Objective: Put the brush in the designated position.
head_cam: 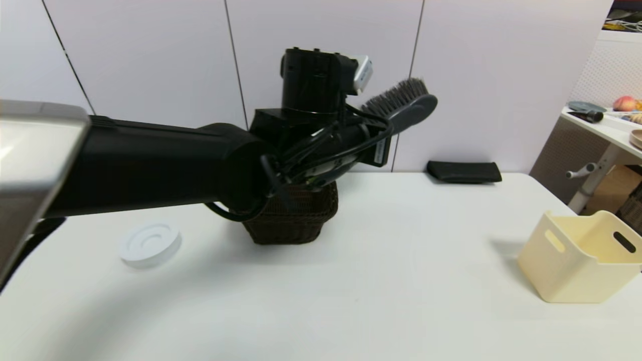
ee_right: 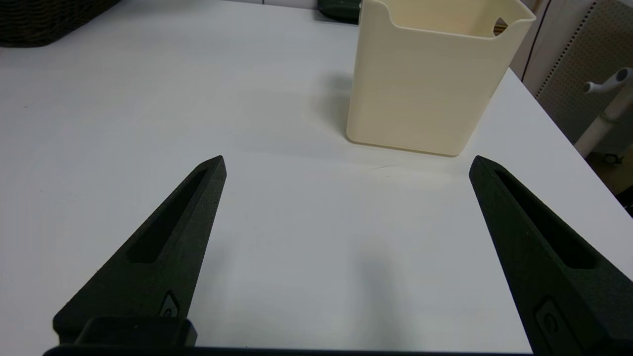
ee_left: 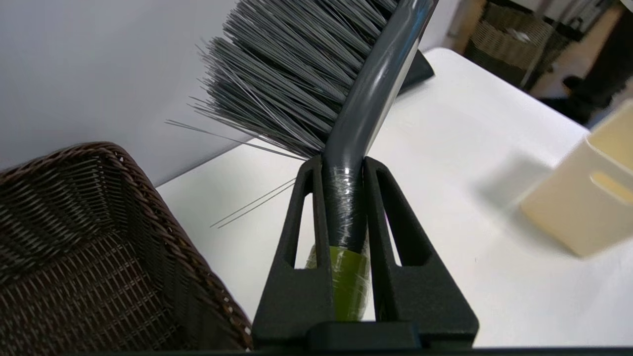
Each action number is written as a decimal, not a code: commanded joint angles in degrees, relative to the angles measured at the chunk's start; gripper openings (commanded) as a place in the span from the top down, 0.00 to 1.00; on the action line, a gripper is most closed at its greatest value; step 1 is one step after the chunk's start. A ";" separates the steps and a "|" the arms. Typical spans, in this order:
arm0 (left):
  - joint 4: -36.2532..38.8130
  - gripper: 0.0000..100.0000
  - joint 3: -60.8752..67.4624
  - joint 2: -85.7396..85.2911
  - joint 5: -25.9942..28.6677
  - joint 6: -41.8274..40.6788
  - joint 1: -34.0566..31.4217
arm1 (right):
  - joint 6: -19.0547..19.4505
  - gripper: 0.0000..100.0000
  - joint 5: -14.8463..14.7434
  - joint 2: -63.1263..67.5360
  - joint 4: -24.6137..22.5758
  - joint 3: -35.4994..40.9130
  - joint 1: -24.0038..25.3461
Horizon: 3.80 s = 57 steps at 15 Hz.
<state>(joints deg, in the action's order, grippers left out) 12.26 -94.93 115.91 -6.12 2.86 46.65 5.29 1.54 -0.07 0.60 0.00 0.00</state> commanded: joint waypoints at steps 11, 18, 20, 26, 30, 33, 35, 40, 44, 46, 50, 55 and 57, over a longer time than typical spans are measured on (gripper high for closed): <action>-6.02 1.00 -17.84 25.86 -27.02 23.85 4.41 | 0.07 0.00 0.05 0.07 0.02 0.09 0.00; -2.51 1.00 -17.84 28.67 -26.66 23.06 4.24 | 0.07 0.00 0.05 0.07 0.02 0.09 0.00; -2.77 0.00 -17.84 28.58 -26.58 22.89 4.15 | 0.07 0.00 0.05 0.07 0.02 0.09 0.00; -7.69 0.00 -17.84 24.37 -25.26 18.58 3.88 | 0.07 0.00 0.05 0.07 0.02 0.09 0.00; -17.01 0.00 -17.75 16.10 -12.43 9.62 5.73 | 0.07 0.00 0.05 0.07 0.02 0.09 0.00; -18.42 0.00 -17.66 9.42 1.46 4.78 8.37 | 0.07 0.00 0.05 0.07 0.02 0.09 0.00; -18.68 0.00 -17.31 3.71 8.49 0.12 8.45 | 0.07 0.00 0.05 0.07 0.02 0.09 0.00; -19.38 0.00 -5.00 -14.13 11.48 -16.93 -1.21 | 0.07 0.00 0.05 0.07 0.02 0.09 0.00; -15.08 0.00 14.42 -32.41 11.31 -20.36 -12.02 | 0.07 0.00 0.05 0.07 0.02 0.09 0.00; -6.90 0.00 27.69 -42.43 11.31 -20.62 -17.21 | 0.07 0.00 0.05 0.07 0.02 0.09 0.00; 4.26 0.00 55.47 -64.84 11.39 -20.79 -30.75 | 0.07 0.00 0.05 0.07 0.02 0.09 0.00; 4.96 0.00 81.83 -91.30 11.31 -18.95 -43.05 | 0.07 0.00 0.05 0.07 0.02 0.09 0.00; 2.94 0.00 88.07 -99.47 11.31 -16.66 -44.90 | 0.07 0.00 0.05 0.07 0.02 0.09 0.00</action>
<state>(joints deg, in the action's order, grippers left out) 16.37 -21.08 36.38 5.21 -16.51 9.06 5.32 1.56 -0.07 0.62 0.00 -0.02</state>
